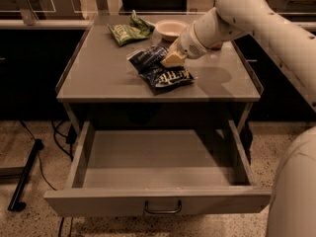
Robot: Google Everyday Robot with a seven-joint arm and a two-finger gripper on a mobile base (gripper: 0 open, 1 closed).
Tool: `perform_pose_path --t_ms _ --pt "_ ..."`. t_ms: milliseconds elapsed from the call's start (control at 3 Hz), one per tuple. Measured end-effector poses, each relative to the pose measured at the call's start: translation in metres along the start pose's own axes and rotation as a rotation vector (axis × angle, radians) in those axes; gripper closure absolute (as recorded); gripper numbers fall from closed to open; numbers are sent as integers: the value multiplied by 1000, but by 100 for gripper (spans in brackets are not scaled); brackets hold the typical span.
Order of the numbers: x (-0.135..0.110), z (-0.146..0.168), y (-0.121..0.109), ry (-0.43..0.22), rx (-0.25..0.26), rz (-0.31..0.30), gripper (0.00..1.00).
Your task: Pick blue chip bag from top drawer and place on counter
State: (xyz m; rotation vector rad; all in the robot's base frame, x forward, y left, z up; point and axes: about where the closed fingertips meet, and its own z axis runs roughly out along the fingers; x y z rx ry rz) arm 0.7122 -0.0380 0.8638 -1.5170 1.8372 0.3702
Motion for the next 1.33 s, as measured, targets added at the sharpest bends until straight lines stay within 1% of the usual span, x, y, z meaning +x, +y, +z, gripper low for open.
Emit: perform_pose_path --t_ms 667,1000,1333 --pt "0 0 0 0 0 0 4" --pt "0 0 0 0 0 0 0" --pt "0 0 0 0 0 0 0"
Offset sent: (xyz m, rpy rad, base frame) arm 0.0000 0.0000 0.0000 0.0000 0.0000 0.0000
